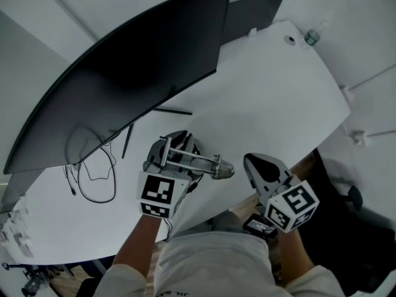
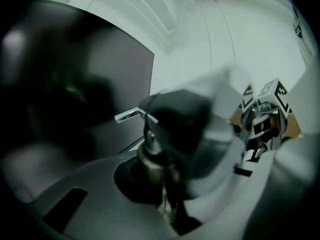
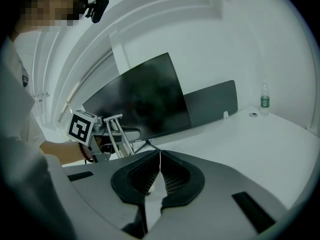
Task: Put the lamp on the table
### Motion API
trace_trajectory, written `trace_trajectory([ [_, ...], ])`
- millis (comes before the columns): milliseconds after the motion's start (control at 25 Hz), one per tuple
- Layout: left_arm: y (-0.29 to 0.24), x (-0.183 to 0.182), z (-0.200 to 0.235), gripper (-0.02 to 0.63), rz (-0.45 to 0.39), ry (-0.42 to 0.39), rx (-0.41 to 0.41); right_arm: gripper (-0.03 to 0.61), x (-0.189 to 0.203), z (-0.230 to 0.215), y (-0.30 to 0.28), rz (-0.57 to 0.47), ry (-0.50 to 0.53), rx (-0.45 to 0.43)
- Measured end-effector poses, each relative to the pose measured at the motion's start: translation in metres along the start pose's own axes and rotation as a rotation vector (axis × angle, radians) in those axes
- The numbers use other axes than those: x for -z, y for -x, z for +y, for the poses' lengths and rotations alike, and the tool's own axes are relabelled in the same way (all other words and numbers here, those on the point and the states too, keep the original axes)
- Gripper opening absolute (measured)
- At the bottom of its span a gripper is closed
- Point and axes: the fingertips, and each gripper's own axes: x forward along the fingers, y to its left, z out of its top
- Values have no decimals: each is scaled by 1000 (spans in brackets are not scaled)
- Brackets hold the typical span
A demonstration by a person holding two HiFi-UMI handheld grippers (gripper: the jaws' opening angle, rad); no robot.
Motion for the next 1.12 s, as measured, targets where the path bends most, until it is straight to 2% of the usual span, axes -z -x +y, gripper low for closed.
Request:
trace_trajectory([
  [520,-21,11,12,37,-15,12,5,32,8,-4,-8,13,-24,5],
  [1120,-39,24,18,37,5,21,8,32,16,-3,-12,25,-38,4],
])
